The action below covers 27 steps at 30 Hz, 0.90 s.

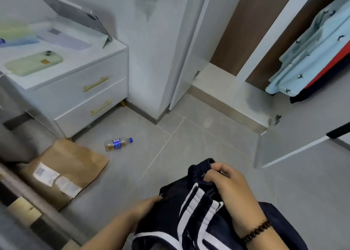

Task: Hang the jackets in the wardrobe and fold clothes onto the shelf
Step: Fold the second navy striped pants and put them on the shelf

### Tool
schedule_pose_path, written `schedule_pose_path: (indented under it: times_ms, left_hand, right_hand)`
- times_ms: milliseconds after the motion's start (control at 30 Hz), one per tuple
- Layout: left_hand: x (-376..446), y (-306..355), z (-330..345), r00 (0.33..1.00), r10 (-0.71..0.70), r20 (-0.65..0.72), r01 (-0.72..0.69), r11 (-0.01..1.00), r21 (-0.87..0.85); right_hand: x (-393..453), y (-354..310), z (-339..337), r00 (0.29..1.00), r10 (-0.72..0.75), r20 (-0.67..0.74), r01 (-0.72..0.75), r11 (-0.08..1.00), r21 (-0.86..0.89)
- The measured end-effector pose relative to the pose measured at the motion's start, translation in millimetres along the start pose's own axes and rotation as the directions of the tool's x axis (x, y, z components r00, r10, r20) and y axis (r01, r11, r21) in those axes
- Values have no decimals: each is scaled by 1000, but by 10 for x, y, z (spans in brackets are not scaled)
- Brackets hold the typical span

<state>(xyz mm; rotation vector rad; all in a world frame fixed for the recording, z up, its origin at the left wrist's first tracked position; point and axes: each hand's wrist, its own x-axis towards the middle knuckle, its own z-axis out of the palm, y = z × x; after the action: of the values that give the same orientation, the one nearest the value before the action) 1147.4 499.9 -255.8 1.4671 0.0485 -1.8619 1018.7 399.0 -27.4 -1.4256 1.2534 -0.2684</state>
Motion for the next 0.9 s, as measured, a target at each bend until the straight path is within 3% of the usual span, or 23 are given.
schedule_pose_path:
  times_ms: [167,367,467,567,667,767,900]
  left_hand:
    - [132,16,-246,1000,3,-28,-6,996,-93]
    - [80,-88,-420,998,-17,56,28,981,-192]
    - [-76,-81,-464,999,45,-27,-51,965,-257]
    - [-383,40,-467,980,160,-118,-181,963,-202]
    - [-798,254,-352,922,318,-221,-354,924,-146]
    - [-1297,507,-20,817,489,-304,-549,821,-155]
    - [-1855,722,583,694,676,-246,-712,695,-100]
  right_hand:
    - [168,8,63,1000,-9,16,10,999,-35]
    - [260,83,163,997,-77,-18,72,978,-194]
    - [231,114,167,992,-122,-31,111,966,-233]
    - [142,99,134,985,-169,-24,159,957,-245]
    - [3,82,52,977,-203,-62,185,958,-217]
    - [-169,109,-81,962,-227,-154,206,969,-137]
    - [-478,122,-313,935,-240,-259,242,970,-24]
